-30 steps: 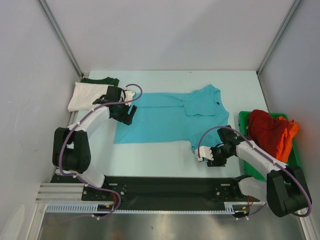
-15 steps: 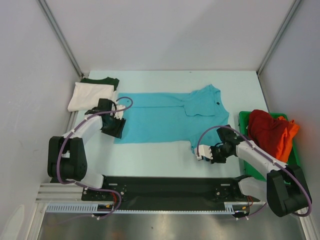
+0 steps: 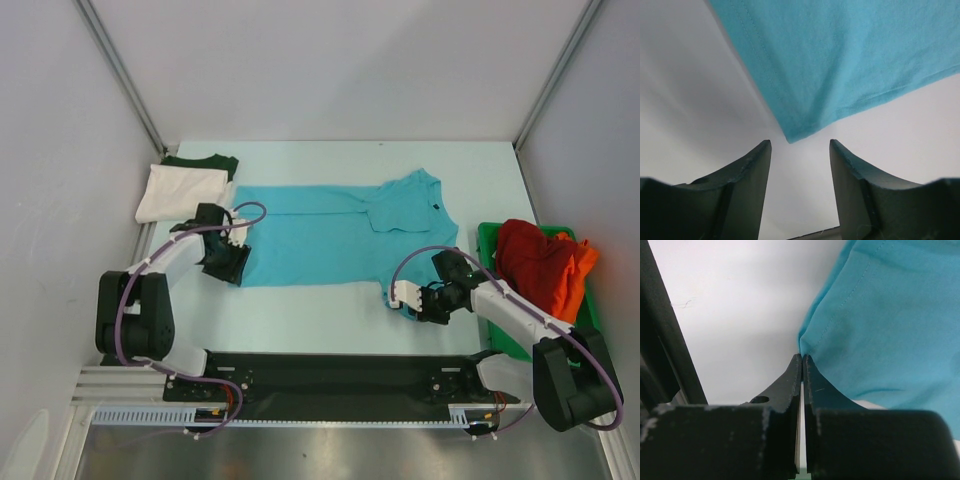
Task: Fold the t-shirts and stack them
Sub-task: Fold the tshirt
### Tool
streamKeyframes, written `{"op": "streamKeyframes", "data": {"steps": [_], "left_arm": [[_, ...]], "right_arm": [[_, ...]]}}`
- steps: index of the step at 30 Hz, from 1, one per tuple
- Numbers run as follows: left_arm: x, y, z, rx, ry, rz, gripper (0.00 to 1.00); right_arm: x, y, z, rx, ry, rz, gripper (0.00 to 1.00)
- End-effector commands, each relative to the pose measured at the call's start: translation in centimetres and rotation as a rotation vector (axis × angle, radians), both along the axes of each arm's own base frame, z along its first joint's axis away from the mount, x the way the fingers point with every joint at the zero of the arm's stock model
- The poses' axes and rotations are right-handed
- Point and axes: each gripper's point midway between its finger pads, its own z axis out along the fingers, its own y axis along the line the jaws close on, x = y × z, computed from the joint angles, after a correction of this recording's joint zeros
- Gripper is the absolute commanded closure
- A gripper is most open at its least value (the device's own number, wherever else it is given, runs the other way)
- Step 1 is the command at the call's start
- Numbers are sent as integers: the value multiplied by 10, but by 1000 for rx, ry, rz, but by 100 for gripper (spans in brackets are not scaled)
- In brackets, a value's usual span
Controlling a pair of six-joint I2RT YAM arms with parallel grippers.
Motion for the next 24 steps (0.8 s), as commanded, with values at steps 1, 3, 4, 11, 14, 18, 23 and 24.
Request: {"op": "streamKeyframes", "data": {"steps": [1,3,4,11,14,18,23,24], "left_arm": [[8,-3,-1,-25,-13,-27,46],[9,-3,-7,-27,3,-27,48],[9,-4,-9,-29,11,-29,53],[1,-5,-15,-34,48,-48,65],[2,-5,-16,-38,53,-45,70],[6,-7,-18,-45,71,-38,82],[15,0,-10,-7,26,-59,100],[17,2,-8,6,12,-65,100]], "right_arm": [[17,6,8,9,-57,-11,100],[18,6,9,8,-59,-12,100],[19,6,10,8,-61,-13,100],[18,6,10,9,-59,-16,100],[19,6,8,13,-60,-20,100],[23,9,10,28,-63,-50,100],[44,17,31,90,-96,-151,100],[48,18,37,109,-98,-175,100]]}}
